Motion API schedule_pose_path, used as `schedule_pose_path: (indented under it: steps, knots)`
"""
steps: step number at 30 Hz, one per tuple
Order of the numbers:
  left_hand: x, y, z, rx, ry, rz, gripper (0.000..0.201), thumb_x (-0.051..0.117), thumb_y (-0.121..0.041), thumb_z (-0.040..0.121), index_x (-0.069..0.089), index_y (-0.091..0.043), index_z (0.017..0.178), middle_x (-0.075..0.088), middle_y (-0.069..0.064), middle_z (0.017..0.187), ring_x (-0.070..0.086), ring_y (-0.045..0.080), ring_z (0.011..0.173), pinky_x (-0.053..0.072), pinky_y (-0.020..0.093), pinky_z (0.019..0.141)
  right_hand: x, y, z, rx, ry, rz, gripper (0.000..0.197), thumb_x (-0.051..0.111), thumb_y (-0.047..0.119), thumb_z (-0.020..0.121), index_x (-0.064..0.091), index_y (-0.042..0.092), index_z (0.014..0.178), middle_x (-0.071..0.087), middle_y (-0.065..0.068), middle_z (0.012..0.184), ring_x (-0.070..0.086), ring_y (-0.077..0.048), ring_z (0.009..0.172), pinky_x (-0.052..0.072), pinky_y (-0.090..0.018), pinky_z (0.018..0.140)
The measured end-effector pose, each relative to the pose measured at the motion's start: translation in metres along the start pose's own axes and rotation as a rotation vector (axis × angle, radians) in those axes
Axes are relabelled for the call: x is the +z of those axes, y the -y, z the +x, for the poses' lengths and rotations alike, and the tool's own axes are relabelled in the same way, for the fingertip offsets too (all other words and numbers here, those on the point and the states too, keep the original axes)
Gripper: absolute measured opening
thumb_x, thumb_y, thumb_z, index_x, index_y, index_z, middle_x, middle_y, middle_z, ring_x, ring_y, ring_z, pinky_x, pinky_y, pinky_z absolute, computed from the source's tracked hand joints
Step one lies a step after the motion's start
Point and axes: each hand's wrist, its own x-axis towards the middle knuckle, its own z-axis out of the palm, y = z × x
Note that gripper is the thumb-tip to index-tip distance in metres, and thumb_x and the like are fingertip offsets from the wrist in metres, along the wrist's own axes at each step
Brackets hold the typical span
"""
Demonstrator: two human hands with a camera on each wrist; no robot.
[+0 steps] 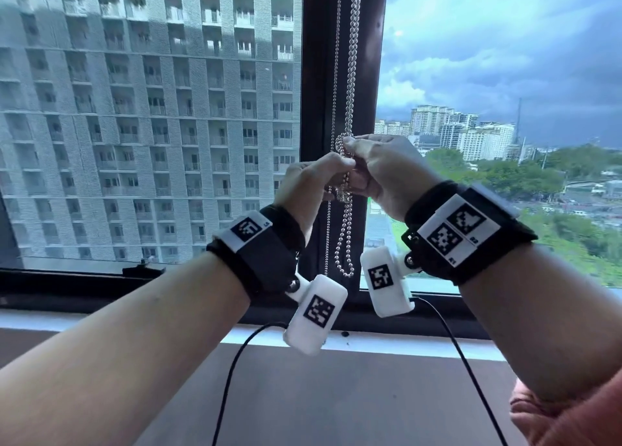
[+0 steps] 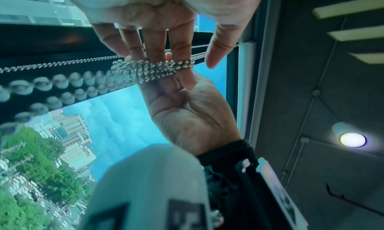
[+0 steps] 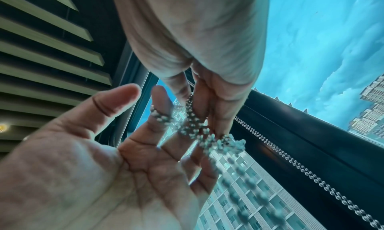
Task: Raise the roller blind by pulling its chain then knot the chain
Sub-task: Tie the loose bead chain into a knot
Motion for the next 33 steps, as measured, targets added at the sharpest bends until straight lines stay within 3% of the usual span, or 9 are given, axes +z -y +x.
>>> schedule_pose_path:
  steps: [3,6,8,11,16,20,25,29,33]
  knots:
    - [0.000,0.001,0.001,0.007,0.003,-0.046,0.022,0.057,-0.025,0.076,0.070,-0.016,0.060,0.072,0.004,0.074,0.063,0.019,0.080,0.044,0.042,0.087,0.001,-0.001,0.001,-0.002,0.013,-0.009,0.013,0.058,0.015,0.095,0.059,0.009,0.084,0.057,0.000,0.057,0.055,-0.013,0.046,0.056,-0.037,0.063]
    - [-0.002,0.004,0.002,0.013,-0.025,-0.073,0.035,0.058,-0.013,0.082,0.067,-0.017,0.049,0.066,-0.004,0.059,0.059,0.008,0.060,0.048,0.029,0.073,0.001,-0.001,-0.002,-0.002,0.010,-0.062,0.011,0.057,0.019,0.096,0.061,0.009,0.095,0.063,-0.008,0.082,0.062,-0.022,0.068,0.055,-0.037,0.063]
    - [-0.006,0.011,0.003,0.008,-0.091,-0.068,0.032,0.062,-0.016,0.076,0.064,-0.018,0.045,0.058,0.004,0.059,0.049,0.009,0.053,0.043,0.026,0.065,0.000,-0.001,-0.003,0.004,0.022,-0.081,0.013,0.057,0.021,0.096,0.061,0.010,0.102,0.068,-0.013,0.096,0.064,-0.023,0.071,0.052,-0.037,0.063]
    - [-0.010,0.018,0.000,0.007,-0.109,-0.055,0.023,0.061,-0.015,0.077,0.069,-0.014,0.055,0.049,0.015,0.067,0.038,0.013,0.052,0.037,0.026,0.057,0.000,-0.003,-0.004,0.001,0.047,-0.093,0.018,0.057,0.023,0.096,0.062,0.011,0.107,0.073,-0.015,0.110,0.067,-0.025,0.071,0.050,-0.041,0.074]
    - [-0.013,0.031,-0.004,-0.017,-0.127,0.052,0.024,0.054,0.000,0.083,0.074,-0.012,0.085,0.039,-0.004,0.042,0.029,0.013,0.039,0.031,0.024,0.041,0.002,-0.003,-0.005,0.004,0.015,-0.150,0.014,0.063,0.029,0.092,0.065,0.015,0.096,0.075,-0.008,0.107,0.065,-0.031,0.088,0.048,-0.052,0.087]
    - [-0.018,0.049,-0.009,-0.057,-0.087,0.189,0.029,0.051,0.001,0.082,0.075,-0.014,0.076,0.039,-0.008,0.037,0.024,0.014,0.039,0.023,0.030,0.047,0.003,-0.002,-0.008,0.025,-0.017,-0.163,0.012,0.066,0.031,0.089,0.065,0.020,0.093,0.077,0.000,0.098,0.063,-0.039,0.110,0.046,-0.063,0.092]
    - [-0.018,0.049,-0.009,-0.059,-0.052,0.148,0.008,0.057,0.000,0.077,0.062,-0.006,0.074,0.060,0.017,0.066,0.059,0.023,0.058,0.053,0.044,0.069,0.003,-0.001,-0.011,0.031,-0.041,-0.170,0.014,0.072,0.021,0.085,0.062,0.016,0.094,0.077,-0.002,0.098,0.070,-0.036,0.099,0.049,-0.064,0.087]
    - [-0.013,0.039,-0.005,-0.030,-0.023,0.029,0.032,0.063,0.000,0.076,0.039,-0.016,0.088,0.065,0.019,0.080,0.064,0.035,0.079,0.052,0.052,0.083,0.003,-0.002,-0.012,0.044,-0.022,-0.155,0.021,0.067,0.018,0.089,0.062,0.006,0.106,0.077,-0.005,0.097,0.069,-0.034,0.089,0.054,-0.060,0.082]
    - [-0.004,0.036,-0.003,-0.035,-0.030,-0.004,0.035,0.065,-0.004,0.082,0.038,-0.019,0.100,0.063,0.013,0.087,0.065,0.028,0.074,0.056,0.048,0.079,0.001,-0.007,-0.012,0.049,-0.028,-0.135,0.018,0.065,0.014,0.090,0.064,0.001,0.102,0.074,-0.016,0.105,0.063,-0.030,0.078,0.058,-0.051,0.074]
